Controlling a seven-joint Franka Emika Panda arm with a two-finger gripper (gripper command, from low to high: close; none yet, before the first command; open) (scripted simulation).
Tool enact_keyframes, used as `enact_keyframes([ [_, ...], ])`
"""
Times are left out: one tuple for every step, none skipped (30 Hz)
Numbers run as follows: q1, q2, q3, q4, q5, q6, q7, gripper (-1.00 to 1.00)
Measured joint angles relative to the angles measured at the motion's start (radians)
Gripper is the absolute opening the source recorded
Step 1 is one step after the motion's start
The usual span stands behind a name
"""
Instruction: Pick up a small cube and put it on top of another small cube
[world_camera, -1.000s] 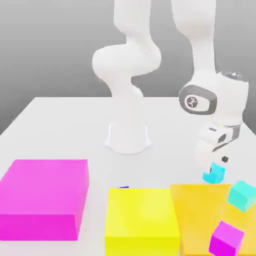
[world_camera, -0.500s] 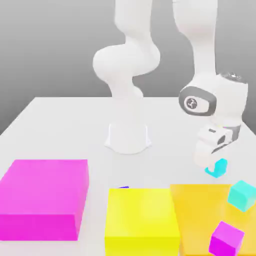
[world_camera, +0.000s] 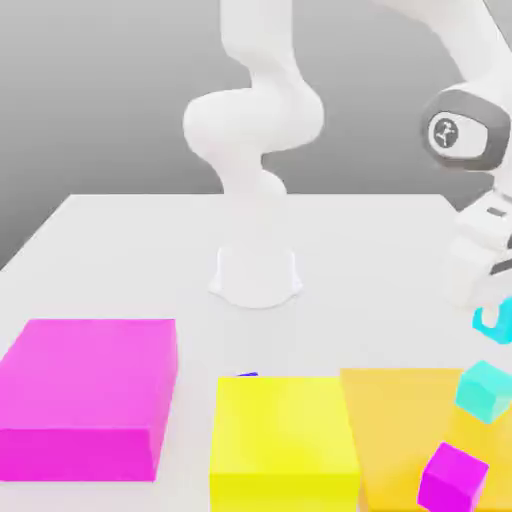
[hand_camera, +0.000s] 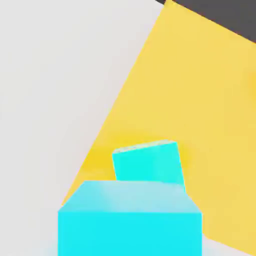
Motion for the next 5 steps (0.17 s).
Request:
enact_keyframes([
  [0.002, 0.034, -0.004, -0.003, -0.012, 0.036, 0.008, -1.0],
  [0.004, 0.057, -0.006, -0.005, -0.02, 0.061, 0.014, 1.0],
  [0.004, 0.057, -0.006, -0.005, -0.02, 0.061, 0.014, 1.0],
  [0.004, 0.057, -0.006, -0.005, -0.02, 0.061, 0.014, 1.0],
  [0.004, 0.057, -0.006, -0.005, -0.02, 0.061, 0.014, 1.0],
])
